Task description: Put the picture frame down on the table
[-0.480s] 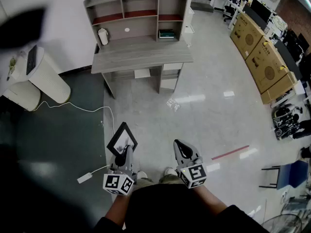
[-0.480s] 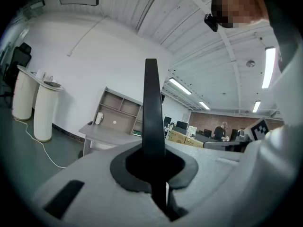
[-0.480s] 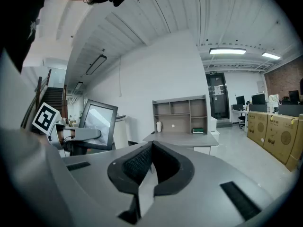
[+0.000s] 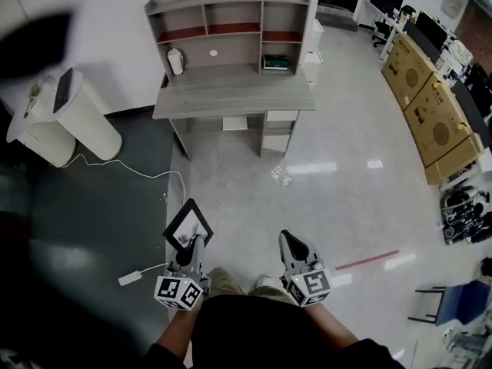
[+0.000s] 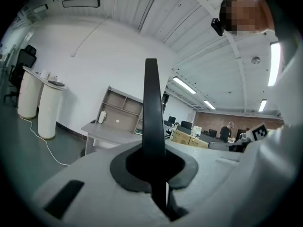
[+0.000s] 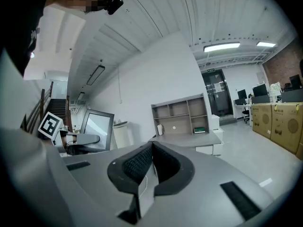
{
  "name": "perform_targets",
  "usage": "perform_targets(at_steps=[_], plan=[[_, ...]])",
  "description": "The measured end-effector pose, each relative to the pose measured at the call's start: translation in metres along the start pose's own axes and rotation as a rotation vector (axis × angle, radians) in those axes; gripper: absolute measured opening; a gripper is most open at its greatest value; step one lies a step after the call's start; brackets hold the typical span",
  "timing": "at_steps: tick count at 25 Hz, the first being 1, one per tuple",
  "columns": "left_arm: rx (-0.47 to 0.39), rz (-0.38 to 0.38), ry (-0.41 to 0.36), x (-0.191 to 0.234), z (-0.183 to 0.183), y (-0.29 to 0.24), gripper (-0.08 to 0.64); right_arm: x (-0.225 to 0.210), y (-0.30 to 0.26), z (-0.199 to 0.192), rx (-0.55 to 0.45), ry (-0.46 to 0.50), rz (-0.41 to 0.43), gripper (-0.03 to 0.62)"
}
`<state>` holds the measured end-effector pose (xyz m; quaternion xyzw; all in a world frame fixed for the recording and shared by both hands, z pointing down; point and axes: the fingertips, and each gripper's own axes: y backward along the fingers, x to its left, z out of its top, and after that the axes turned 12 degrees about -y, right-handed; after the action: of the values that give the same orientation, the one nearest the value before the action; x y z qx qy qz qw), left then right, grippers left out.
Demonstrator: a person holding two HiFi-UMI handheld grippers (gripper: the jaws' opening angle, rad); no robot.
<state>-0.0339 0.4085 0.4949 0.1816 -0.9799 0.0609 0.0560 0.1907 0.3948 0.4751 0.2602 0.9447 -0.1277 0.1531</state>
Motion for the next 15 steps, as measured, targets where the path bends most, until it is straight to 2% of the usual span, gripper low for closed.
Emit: perform_targets(at_steps=[3,8,13,15], plan=[[0.017,-0.006,-0.010,-0.002,-0.003,-0.016,0.026,-0.023,-0.005,-0.013,0.059,0.035,-0.014,0.012],[0.022,-0.011,0.031,0.006,-0.010,-0.059,0.026,-0.051,-0.036,-0.015,0.085,0.036,-0.051,0.012],[0.018,-0.049,0.041,0.048,-0.010,-0.124,0.026,-0.061,-0.110,-0.009,0.112,0.056,-0.072,0.011],[0.017,-0.064,0.072,0.077,-0.007,-0.153,0.026,-0.062,-0.151,-0.004,0.132,0.071,-0.070,0.012]])
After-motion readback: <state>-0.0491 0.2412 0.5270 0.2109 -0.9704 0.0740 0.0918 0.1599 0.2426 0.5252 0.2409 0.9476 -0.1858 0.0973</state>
